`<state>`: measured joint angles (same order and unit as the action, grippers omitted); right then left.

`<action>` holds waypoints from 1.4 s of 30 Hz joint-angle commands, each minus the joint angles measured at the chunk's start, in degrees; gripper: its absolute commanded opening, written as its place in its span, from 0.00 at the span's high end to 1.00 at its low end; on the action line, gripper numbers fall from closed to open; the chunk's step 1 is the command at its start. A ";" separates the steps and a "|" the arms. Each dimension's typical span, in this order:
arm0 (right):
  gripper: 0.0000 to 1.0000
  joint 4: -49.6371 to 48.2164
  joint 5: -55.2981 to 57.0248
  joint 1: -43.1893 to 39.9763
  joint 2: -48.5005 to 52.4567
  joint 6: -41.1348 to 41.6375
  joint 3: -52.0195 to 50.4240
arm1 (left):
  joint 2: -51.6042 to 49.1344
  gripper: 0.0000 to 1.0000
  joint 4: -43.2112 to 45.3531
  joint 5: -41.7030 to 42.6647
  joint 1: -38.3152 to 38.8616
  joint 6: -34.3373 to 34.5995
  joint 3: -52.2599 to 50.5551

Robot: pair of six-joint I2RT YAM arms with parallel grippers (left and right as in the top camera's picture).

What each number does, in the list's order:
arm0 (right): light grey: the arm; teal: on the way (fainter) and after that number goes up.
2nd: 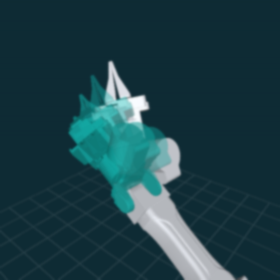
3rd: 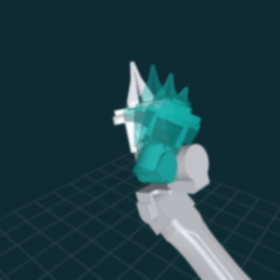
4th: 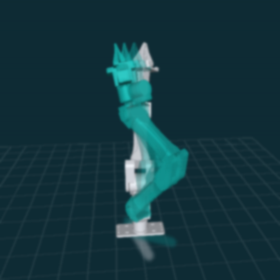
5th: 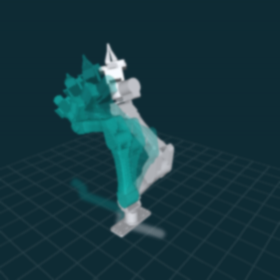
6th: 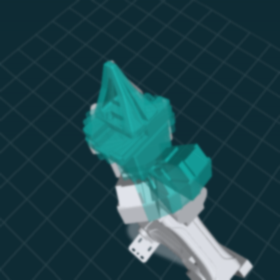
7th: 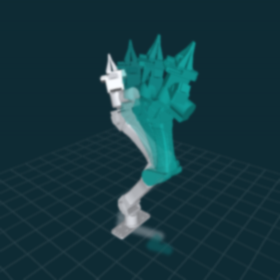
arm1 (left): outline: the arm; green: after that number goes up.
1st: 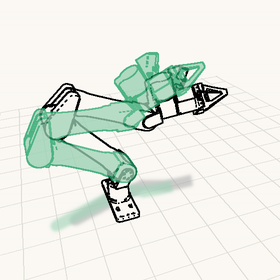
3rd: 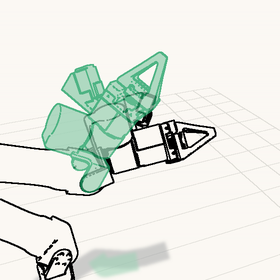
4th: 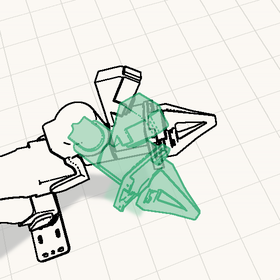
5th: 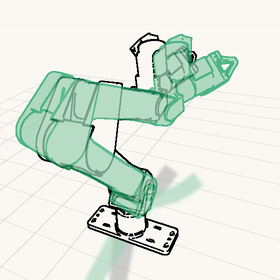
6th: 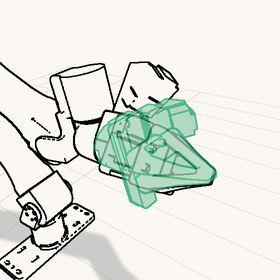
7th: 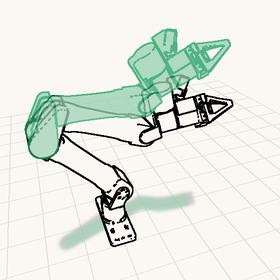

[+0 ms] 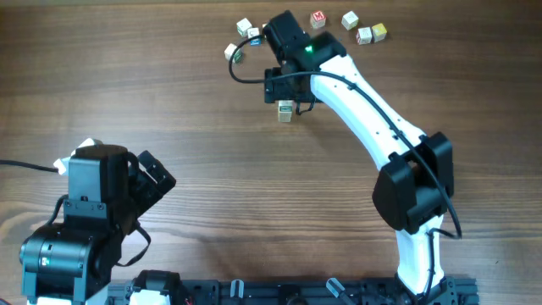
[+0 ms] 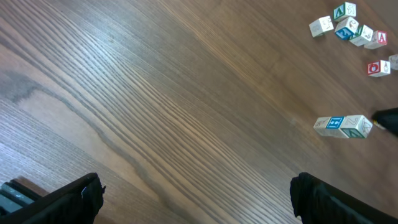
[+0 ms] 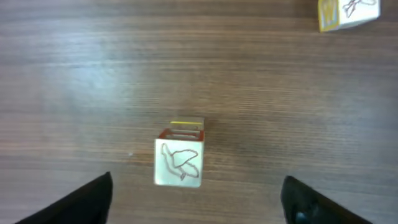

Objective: Form a tower

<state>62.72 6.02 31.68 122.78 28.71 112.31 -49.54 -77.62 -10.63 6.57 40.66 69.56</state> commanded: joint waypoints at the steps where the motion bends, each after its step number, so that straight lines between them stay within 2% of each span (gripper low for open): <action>1: 0.18 -2.54 -0.44 -0.02 0.68 0.02 -3.61 | 0.00 0.00 -0.02 0.11 -0.33 0.52 -0.20; 4: 0.20 -5.38 -0.46 -0.02 0.68 -0.04 -6.82 | 0.00 0.00 -0.04 0.11 -0.33 0.52 -0.20; 7: 0.30 -6.56 -0.46 -0.02 0.68 -0.24 -6.86 | 0.00 0.00 -0.04 0.11 -0.33 0.52 -0.20; 14: 0.34 -8.28 -0.94 -0.02 2.75 -1.97 -6.91 | 0.00 0.00 -0.02 0.11 -0.33 0.52 -0.20; 22: 0.53 -8.92 -4.59 -0.02 3.02 -4.79 -6.91 | 0.00 0.00 -0.02 0.11 -0.33 0.52 -0.20; 27: 0.60 -8.87 -4.59 -0.02 3.02 -4.81 -6.91 | 0.00 0.00 -0.02 0.11 -0.33 0.52 -0.20; 36: 0.65 -8.96 -4.59 -0.02 3.02 -6.10 -6.91 | 0.00 0.00 -0.02 0.11 -0.33 0.52 -0.20; 40: 0.64 -8.96 -4.59 -0.02 3.02 -6.19 -6.91 | 0.00 0.00 -0.02 0.11 -0.33 0.52 -0.20; 42: 0.60 -8.96 -4.57 -0.02 3.02 -6.21 -6.91 | 0.00 0.00 -0.02 0.11 -0.33 0.52 -0.20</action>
<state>53.91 1.93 31.68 124.97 23.49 105.82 -49.54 -77.65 -10.63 6.57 40.66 69.56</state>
